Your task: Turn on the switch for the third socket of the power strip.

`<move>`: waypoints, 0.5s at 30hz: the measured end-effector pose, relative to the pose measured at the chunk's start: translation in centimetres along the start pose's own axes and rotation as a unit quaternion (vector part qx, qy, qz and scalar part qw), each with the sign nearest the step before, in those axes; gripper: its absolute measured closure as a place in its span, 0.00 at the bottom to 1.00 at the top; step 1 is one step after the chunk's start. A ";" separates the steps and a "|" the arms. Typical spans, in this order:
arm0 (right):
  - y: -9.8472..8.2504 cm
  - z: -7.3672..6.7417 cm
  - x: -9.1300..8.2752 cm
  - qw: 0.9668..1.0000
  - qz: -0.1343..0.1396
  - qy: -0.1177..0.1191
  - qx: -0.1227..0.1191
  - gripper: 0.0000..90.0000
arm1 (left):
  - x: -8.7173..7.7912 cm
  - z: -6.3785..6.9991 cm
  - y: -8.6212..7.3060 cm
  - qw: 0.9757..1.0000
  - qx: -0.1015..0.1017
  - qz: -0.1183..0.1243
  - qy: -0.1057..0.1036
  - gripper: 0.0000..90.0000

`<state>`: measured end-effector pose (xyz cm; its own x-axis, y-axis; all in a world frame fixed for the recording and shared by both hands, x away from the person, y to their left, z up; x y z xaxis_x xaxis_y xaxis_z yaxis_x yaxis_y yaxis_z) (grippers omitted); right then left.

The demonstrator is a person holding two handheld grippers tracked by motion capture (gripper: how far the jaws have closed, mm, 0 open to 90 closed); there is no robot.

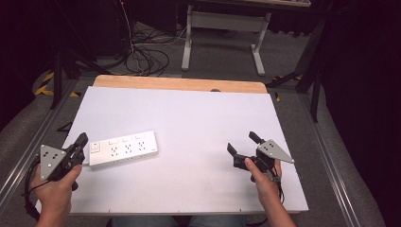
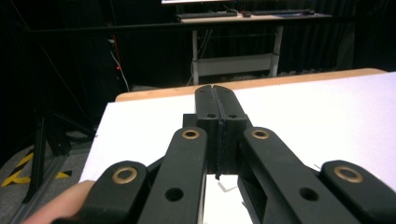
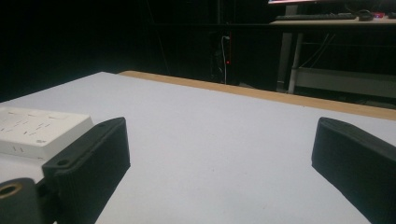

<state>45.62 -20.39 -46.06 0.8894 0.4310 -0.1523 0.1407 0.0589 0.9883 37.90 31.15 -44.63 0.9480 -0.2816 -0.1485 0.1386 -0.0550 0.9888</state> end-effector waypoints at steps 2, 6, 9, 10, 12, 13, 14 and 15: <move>0.0 0.0 0.0 1.000 0.001 0.000 -0.002 0.05 | 0.4 0.0 -0.1 1.000 -0.002 -0.006 -0.002 1.00; 0.0 0.0 -0.1 1.000 0.001 0.000 -0.003 0.05 | 0.7 0.1 0.0 1.000 -0.001 -0.005 -0.004 1.00; 0.0 0.1 0.0 1.000 -0.001 0.001 -0.004 0.05 | 0.8 0.2 0.0 1.000 -0.001 -0.003 -0.009 1.00; 0.0 0.0 0.0 1.000 -0.001 0.001 -0.005 0.05 | 0.9 0.3 0.0 1.000 -0.001 -0.004 -0.009 1.00; 0.0 0.0 0.0 1.000 -0.001 0.001 -0.006 0.05 | 1.1 0.3 0.0 1.000 0.000 -0.005 -0.010 1.00; 0.0 0.0 0.0 1.000 -0.001 0.001 -0.008 0.06 | 1.1 0.4 0.0 1.000 0.000 -0.007 -0.011 1.00; 0.0 -0.1 0.0 1.000 -0.002 0.001 -0.009 0.06 | 1.2 0.5 0.0 1.000 -0.001 -0.006 -0.012 1.00; -0.1 -0.1 0.0 1.000 -0.003 0.002 -0.009 0.06 | 1.3 0.6 0.0 1.000 0.001 -0.006 -0.013 1.00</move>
Point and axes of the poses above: each handheld gripper's, and its own axes: x roughly forward along the jaws, y roughly out of its top, z roughly to its right, the point moved 2 cm from there along x, roughly forward along the jaws, and after that the axes turned 8 degrees about -y, right-handed, at the moved point
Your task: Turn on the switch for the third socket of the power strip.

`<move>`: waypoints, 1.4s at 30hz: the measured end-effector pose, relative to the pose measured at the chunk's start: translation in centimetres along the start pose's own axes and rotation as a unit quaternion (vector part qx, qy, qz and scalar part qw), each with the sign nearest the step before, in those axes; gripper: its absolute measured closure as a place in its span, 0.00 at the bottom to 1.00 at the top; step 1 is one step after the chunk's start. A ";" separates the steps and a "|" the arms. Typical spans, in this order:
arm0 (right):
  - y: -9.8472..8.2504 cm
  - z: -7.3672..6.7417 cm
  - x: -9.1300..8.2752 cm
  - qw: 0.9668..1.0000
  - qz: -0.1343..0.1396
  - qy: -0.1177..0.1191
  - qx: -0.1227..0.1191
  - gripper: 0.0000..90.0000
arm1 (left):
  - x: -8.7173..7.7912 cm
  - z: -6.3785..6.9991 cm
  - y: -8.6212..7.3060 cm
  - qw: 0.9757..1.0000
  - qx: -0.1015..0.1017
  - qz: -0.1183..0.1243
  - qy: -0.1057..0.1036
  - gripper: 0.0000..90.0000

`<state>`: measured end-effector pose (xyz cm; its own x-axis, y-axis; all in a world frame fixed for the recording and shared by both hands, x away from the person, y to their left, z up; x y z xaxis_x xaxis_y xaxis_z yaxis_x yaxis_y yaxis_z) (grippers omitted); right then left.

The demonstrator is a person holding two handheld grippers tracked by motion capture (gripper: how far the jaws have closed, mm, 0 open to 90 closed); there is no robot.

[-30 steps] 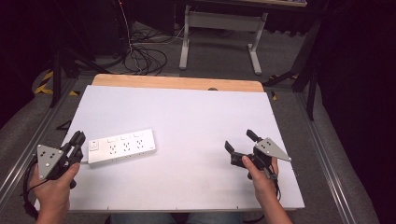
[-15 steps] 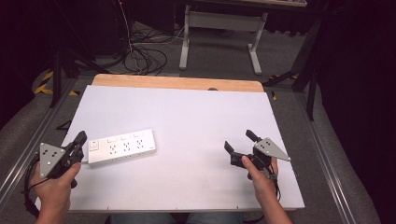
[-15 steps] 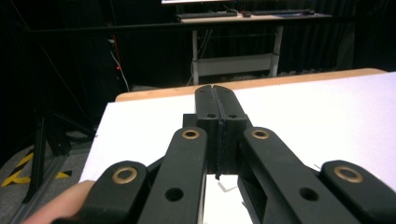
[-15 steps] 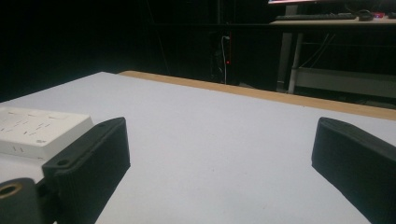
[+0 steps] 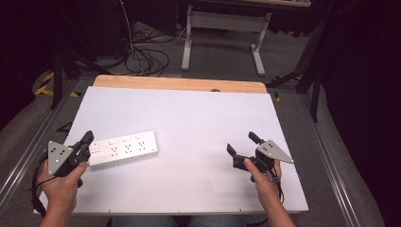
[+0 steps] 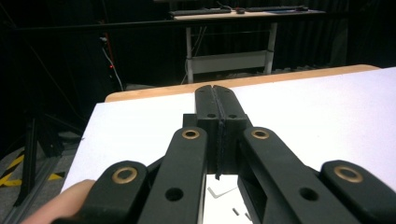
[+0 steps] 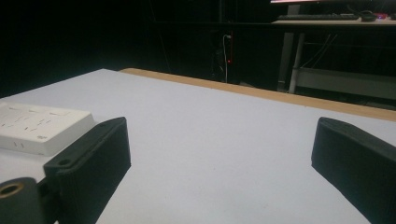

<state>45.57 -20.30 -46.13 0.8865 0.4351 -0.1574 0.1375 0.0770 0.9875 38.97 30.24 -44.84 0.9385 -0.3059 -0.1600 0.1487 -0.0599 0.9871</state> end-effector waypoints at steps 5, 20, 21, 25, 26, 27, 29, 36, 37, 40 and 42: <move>0.0 0.0 0.1 1.000 -0.002 0.000 0.001 0.06 | 0.6 0.4 0.0 1.000 0.008 -0.005 -0.007 1.00; -0.1 0.0 0.1 1.000 -0.003 0.001 -0.002 0.06 | 1.4 1.0 0.1 1.000 0.008 -0.011 -0.022 1.00; -0.1 0.0 0.1 1.000 -0.003 0.001 -0.002 0.06 | 1.5 1.0 0.1 1.000 0.009 -0.013 -0.026 1.00; -0.1 0.0 0.1 1.000 -0.003 -0.001 0.003 0.06 | 2.1 1.4 0.1 0.999 0.015 -0.020 -0.036 1.00; -0.1 0.1 0.1 1.000 -0.003 -0.001 0.004 0.06 | 2.3 1.5 0.1 0.999 0.018 -0.022 -0.035 1.00; -0.1 0.1 0.1 1.000 -0.003 -0.001 0.004 0.06 | 2.5 1.5 0.2 0.999 0.020 -0.023 -0.036 1.00; -0.1 0.1 0.0 1.000 -0.003 -0.001 0.004 0.06 | 2.9 1.6 0.4 0.999 0.027 -0.025 -0.038 1.00; -0.2 0.2 0.1 1.000 -0.005 -0.003 0.001 0.06 | 4.0 2.1 0.4 0.998 0.034 -0.033 -0.047 1.00; -0.2 0.2 0.1 1.000 -0.005 -0.003 0.000 0.06 | 4.1 2.1 0.4 0.997 0.039 -0.035 -0.048 1.00; -0.2 0.1 0.0 1.000 -0.005 -0.003 0.000 0.06 | 4.1 2.2 0.4 0.997 0.041 -0.038 -0.051 1.00; -0.2 0.1 0.0 1.000 -0.004 -0.003 -0.001 0.06 | 4.2 2.3 0.4 0.997 0.040 -0.038 -0.052 1.00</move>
Point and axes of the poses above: each handheld gripper's, and its own axes: x roughly forward along the jaws, y roughly out of its top, z roughly to its right, the point moved 2 cm from there along x, roughly forward along the jaws, and after that the axes turned 8 degrees about -y, right-handed, at the moved point
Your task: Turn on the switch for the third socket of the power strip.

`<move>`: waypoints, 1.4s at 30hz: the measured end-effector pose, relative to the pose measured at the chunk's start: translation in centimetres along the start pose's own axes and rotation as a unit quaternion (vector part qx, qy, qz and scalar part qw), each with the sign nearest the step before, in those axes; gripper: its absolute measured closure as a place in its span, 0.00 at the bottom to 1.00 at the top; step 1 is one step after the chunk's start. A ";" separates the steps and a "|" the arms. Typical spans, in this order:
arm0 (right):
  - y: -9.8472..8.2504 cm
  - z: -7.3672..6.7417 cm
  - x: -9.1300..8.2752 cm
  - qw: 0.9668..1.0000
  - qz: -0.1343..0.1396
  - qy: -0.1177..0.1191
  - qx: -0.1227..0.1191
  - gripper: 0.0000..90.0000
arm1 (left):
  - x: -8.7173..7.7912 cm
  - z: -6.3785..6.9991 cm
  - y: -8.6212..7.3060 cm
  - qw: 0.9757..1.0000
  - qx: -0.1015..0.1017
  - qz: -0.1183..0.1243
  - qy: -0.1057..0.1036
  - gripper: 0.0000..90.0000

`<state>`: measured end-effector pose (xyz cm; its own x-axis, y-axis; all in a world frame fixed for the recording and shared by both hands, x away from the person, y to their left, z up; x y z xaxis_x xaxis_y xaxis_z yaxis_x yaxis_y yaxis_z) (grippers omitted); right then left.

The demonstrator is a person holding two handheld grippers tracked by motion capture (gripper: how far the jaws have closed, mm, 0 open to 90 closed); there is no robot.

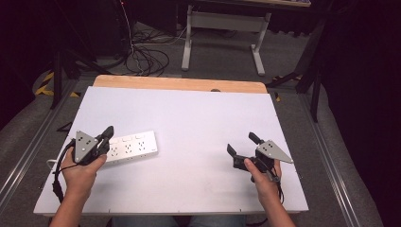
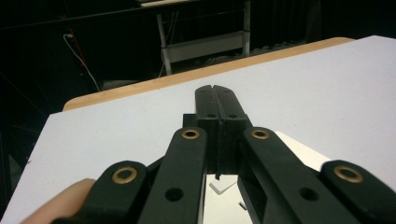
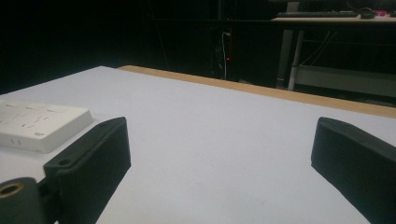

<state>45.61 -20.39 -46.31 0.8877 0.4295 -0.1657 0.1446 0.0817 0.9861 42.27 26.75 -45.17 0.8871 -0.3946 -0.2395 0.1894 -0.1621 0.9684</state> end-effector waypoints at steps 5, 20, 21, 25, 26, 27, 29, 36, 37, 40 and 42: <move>0.0 0.0 0.0 1.000 0.001 0.001 0.000 0.06 | 0.8 0.1 0.2 1.000 0.003 -0.006 -0.004 1.00; -0.1 0.0 -0.1 1.000 -0.001 -0.001 0.000 0.06 | 3.3 0.8 0.3 0.999 0.019 -0.034 -0.027 1.00; -0.1 0.1 -0.1 1.000 -0.001 -0.002 -0.001 0.06 | 3.3 0.8 0.3 0.999 0.020 -0.036 -0.028 1.00; -0.1 0.0 0.0 1.000 -0.002 -0.001 0.001 0.06 | 3.7 0.9 0.3 0.997 0.027 -0.055 -0.039 1.00; -0.1 0.0 0.0 1.000 -0.001 -0.001 0.000 0.06 | 3.8 0.9 0.3 0.997 0.027 -0.060 -0.042 1.00; -0.1 0.0 0.0 1.000 -0.001 -0.001 0.000 0.06 | 4.1 1.0 0.3 0.997 0.025 -0.062 -0.045 1.00; -0.1 0.0 -0.1 1.000 -0.002 0.000 -0.002 0.06 | 4.5 1.2 0.3 0.996 0.028 -0.074 -0.044 1.00; -0.2 0.0 -0.1 1.000 0.001 0.000 0.002 0.06 | 5.8 1.8 0.1 0.993 0.036 -0.099 -0.055 1.00; -0.2 0.0 -0.2 1.000 0.001 -0.001 0.001 0.06 | 5.9 1.9 0.1 0.993 0.036 -0.101 -0.058 1.00; -0.2 -0.1 -0.2 1.000 0.001 0.000 0.001 0.06 | 6.2 2.0 0.0 0.991 0.038 -0.107 -0.065 1.00; -0.2 -0.1 -0.2 1.000 0.000 0.000 0.000 0.06 | 6.5 2.0 -0.1 0.991 0.038 -0.114 -0.064 1.00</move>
Point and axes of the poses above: each handheld gripper's, and its own axes: x roughly forward along the jaws, y roughly out of its top, z roughly to its right, the point moved 2 cm from there along x, roughly forward along the jaws, and after that the axes turned 8 degrees about -y, right-handed, at the moved point
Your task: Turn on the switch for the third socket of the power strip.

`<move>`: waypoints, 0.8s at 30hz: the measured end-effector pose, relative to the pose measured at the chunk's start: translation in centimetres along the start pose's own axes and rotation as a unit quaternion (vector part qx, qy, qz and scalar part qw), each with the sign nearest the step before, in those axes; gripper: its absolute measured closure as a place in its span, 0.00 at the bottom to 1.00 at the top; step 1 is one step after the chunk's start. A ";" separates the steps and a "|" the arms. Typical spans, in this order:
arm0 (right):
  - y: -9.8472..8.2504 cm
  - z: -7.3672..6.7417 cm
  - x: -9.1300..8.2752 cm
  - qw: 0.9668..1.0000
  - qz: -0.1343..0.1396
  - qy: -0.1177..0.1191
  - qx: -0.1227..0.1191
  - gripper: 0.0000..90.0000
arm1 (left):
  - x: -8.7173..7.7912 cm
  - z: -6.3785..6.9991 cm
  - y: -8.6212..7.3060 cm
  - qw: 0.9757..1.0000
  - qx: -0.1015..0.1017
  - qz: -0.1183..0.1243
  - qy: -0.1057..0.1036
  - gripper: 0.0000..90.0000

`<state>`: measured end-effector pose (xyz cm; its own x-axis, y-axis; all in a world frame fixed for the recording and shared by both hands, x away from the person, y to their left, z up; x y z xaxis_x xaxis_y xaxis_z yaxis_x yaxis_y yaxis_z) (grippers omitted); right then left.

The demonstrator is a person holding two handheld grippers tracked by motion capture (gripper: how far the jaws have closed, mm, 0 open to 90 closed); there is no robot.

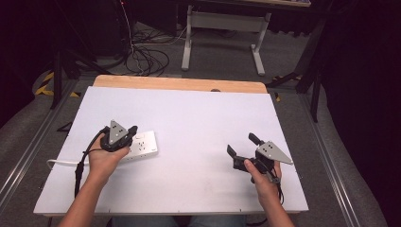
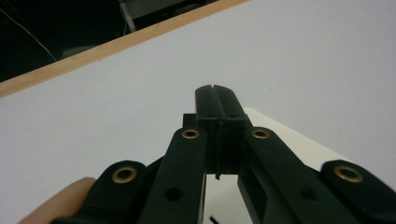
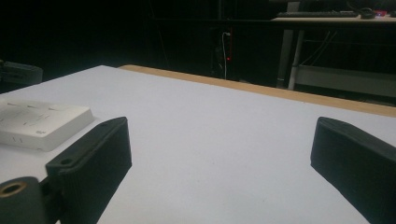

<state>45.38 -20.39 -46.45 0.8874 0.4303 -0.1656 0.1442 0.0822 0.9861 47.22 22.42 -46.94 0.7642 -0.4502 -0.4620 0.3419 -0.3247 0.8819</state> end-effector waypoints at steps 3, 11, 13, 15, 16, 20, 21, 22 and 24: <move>0.0 0.0 0.0 1.000 -0.001 0.001 -0.001 0.06 | 0.3 0.1 0.1 1.000 0.004 -0.009 -0.004 1.00; 0.0 -0.1 0.0 1.000 0.000 0.001 -0.003 0.06 | 0.7 0.3 0.0 0.999 0.011 -0.027 -0.013 1.00; -0.1 -0.1 0.1 1.000 0.000 0.001 -0.003 0.06 | 0.7 0.3 0.0 0.999 0.010 -0.027 -0.015 1.00; -0.1 -0.1 0.1 1.000 -0.001 0.001 -0.003 0.06 | 0.7 0.4 0.0 0.999 0.009 -0.028 -0.015 1.00; -0.1 -0.1 0.1 1.000 -0.001 0.001 -0.004 0.06 | 0.7 0.4 0.0 0.999 0.010 -0.030 -0.014 1.00; -0.1 -0.1 0.2 1.000 -0.002 0.002 -0.006 0.06 | 0.7 0.4 0.0 0.999 0.012 -0.031 -0.015 1.00; -0.1 -0.2 0.2 1.000 -0.003 0.003 -0.007 0.06 | 0.8 0.4 0.0 0.999 0.013 -0.032 -0.016 1.00; -0.1 -0.2 0.2 1.000 -0.003 0.003 -0.007 0.06 | 0.8 0.4 0.0 0.999 0.014 -0.034 -0.015 1.00; -0.1 -0.2 0.2 1.000 -0.003 0.003 -0.007 0.06 | 0.9 0.5 -0.1 0.999 0.012 -0.039 -0.016 1.00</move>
<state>45.41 -20.15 -46.60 0.8840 0.4351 -0.1709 0.1426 0.0973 0.9850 47.61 21.63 -47.45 0.7176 -0.4496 -0.5319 0.3858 -0.3791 0.8411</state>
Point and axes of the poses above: each handheld gripper's, and its own axes: x roughly forward along the jaws, y roughly out of its top, z roughly to its right, the point moved 2 cm from there along x, roughly forward along the jaws, and after that the axes turned 8 degrees about -y, right-handed, at the moved point
